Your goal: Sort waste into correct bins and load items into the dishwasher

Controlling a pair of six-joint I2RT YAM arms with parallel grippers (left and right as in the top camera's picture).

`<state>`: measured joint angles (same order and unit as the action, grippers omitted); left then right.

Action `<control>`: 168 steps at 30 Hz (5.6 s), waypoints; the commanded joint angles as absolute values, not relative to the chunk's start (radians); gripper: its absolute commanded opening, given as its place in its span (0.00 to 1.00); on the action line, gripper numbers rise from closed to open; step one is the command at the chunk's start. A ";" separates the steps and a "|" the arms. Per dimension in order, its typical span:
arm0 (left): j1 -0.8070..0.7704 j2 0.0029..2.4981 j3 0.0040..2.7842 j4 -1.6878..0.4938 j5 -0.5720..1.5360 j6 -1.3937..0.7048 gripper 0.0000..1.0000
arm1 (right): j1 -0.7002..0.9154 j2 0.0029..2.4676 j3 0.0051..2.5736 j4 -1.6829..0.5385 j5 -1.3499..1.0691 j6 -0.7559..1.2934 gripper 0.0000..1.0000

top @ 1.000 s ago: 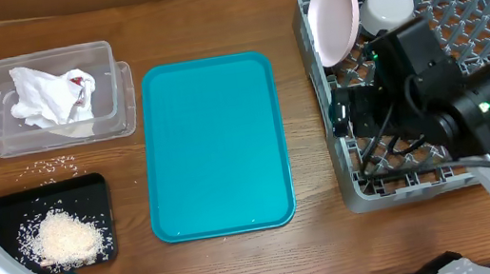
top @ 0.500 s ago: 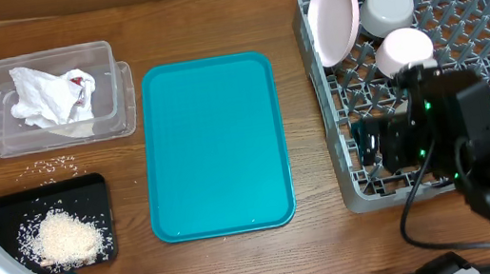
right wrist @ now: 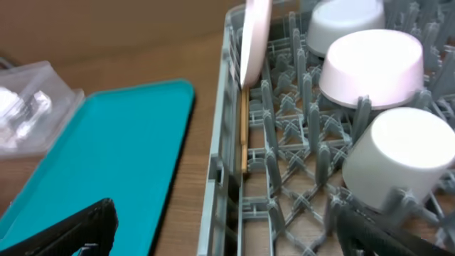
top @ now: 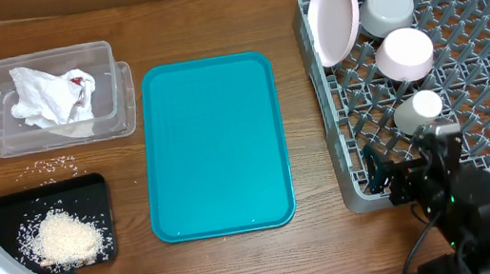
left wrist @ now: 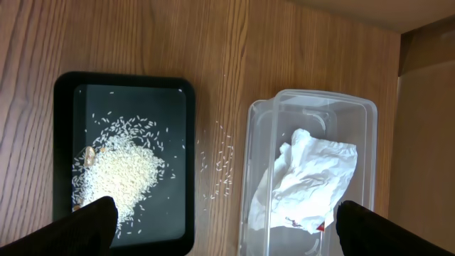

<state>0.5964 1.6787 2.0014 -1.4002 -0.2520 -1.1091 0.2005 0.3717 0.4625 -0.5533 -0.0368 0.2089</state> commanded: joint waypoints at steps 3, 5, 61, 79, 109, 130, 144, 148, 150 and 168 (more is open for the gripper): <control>0.595 1.682 1.998 -1.402 -0.272 -1.130 1.00 | 0.188 0.249 0.317 -0.397 -0.066 0.205 1.00; 0.595 1.682 1.998 -1.402 -0.272 -1.130 1.00 | 0.186 0.221 0.275 -0.331 -0.065 0.205 1.00; 0.595 1.682 1.998 -1.402 -0.272 -1.130 1.00 | -0.101 0.003 0.008 -0.076 -0.099 0.104 1.00; 0.595 1.686 1.998 -1.402 -0.272 -1.130 1.00 | -0.101 0.003 0.008 -0.076 -0.099 0.104 1.00; 0.402 1.280 1.500 -1.448 -0.366 -0.945 1.00 | -0.101 0.003 0.008 -0.076 -0.099 0.104 1.00; 0.014 0.596 0.201 -0.234 -0.321 -0.627 1.00 | -0.101 0.003 0.008 -0.076 -0.099 0.104 1.00; 0.014 0.247 0.030 -0.078 -0.255 -0.246 1.00 | -0.101 0.003 0.008 -0.076 -0.099 0.104 1.00; 0.014 0.182 0.004 -0.048 -0.205 -0.143 1.00 | -0.101 0.003 0.008 -0.076 -0.099 0.104 1.00; 0.014 0.144 0.004 -0.046 -0.196 -0.125 1.00 | -0.101 0.003 0.008 -0.076 -0.099 0.104 1.00; 0.072 0.003 0.005 -0.076 -0.010 0.022 1.00 | -0.101 0.003 0.008 -0.076 -0.099 0.104 1.00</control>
<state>0.0540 0.0158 0.0116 -0.0719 -0.1139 -0.0204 -0.0975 0.0128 0.0185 -0.0792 -0.0975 0.1074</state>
